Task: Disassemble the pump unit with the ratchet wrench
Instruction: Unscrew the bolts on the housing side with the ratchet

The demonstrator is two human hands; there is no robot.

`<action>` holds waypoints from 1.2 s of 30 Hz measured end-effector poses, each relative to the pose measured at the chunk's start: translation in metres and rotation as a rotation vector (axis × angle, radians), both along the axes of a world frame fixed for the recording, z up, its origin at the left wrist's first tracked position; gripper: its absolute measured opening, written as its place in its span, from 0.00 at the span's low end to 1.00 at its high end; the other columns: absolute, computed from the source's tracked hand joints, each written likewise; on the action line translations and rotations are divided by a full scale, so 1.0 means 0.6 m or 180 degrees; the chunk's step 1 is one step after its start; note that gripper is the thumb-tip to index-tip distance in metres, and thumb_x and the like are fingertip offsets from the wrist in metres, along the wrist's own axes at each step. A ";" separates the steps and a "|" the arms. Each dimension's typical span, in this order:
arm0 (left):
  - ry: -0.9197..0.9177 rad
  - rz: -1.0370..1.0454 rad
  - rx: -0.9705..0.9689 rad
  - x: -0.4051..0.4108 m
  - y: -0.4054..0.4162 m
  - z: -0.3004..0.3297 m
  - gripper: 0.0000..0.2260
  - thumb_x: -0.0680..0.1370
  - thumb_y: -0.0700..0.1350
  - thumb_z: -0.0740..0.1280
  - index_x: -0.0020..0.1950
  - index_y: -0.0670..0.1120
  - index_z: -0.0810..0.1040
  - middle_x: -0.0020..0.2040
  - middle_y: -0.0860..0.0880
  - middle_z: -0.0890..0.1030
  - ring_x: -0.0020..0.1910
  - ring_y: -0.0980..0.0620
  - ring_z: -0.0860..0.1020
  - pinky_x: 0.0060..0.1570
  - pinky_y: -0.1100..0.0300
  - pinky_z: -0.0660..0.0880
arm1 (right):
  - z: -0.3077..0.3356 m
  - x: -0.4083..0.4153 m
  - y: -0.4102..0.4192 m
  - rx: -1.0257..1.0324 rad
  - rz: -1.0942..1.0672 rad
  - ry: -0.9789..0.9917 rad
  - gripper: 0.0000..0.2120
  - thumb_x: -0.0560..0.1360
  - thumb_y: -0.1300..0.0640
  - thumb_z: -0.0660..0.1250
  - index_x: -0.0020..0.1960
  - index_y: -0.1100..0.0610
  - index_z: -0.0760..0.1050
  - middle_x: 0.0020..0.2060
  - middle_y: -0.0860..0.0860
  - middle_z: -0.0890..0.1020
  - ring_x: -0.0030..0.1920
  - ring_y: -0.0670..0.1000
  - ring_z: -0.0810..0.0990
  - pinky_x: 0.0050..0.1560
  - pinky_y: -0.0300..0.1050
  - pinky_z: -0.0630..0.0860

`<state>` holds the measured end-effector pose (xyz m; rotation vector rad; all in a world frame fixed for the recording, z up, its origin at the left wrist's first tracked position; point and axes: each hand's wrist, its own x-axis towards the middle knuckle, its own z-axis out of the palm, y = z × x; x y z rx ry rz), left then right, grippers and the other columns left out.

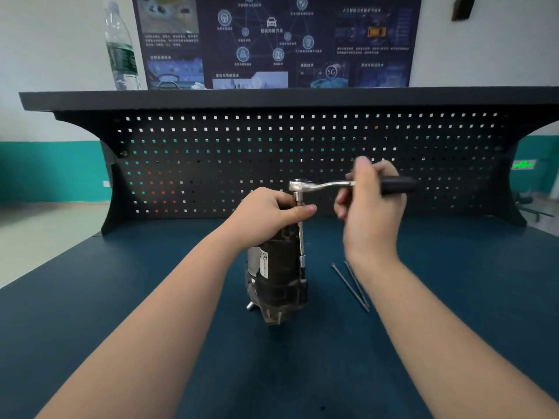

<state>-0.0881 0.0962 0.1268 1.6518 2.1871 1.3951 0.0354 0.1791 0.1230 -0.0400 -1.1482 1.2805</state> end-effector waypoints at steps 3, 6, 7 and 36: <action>0.0303 0.0151 -0.0065 -0.007 0.002 0.006 0.17 0.73 0.42 0.69 0.25 0.51 0.74 0.24 0.55 0.74 0.22 0.65 0.68 0.27 0.68 0.67 | -0.027 -0.003 -0.057 0.2079 -0.1257 -0.0368 0.12 0.76 0.56 0.65 0.36 0.60 0.70 0.28 0.49 0.74 0.29 0.48 0.73 0.31 0.41 0.70; 0.0091 -0.0009 -0.0018 -0.013 -0.001 0.007 0.13 0.67 0.45 0.71 0.22 0.52 0.77 0.22 0.57 0.73 0.22 0.65 0.66 0.27 0.68 0.66 | -0.029 -0.002 -0.061 0.1940 -0.1054 -0.0436 0.11 0.76 0.57 0.65 0.37 0.60 0.71 0.28 0.56 0.75 0.29 0.52 0.75 0.31 0.44 0.72; -0.0024 -0.0147 0.0034 -0.010 -0.004 0.008 0.10 0.68 0.47 0.75 0.27 0.54 0.81 0.25 0.56 0.78 0.26 0.65 0.71 0.30 0.69 0.69 | -0.020 0.002 -0.053 0.1411 -0.0689 -0.0348 0.11 0.76 0.57 0.65 0.36 0.56 0.70 0.26 0.55 0.75 0.27 0.51 0.75 0.30 0.42 0.71; 0.0245 0.2039 0.2003 0.128 -0.095 -0.148 0.22 0.69 0.45 0.72 0.54 0.69 0.73 0.72 0.60 0.67 0.74 0.55 0.55 0.65 0.77 0.51 | -0.151 0.099 0.097 -0.2677 0.1923 0.1836 0.08 0.66 0.59 0.61 0.35 0.63 0.75 0.25 0.51 0.70 0.22 0.47 0.67 0.25 0.35 0.64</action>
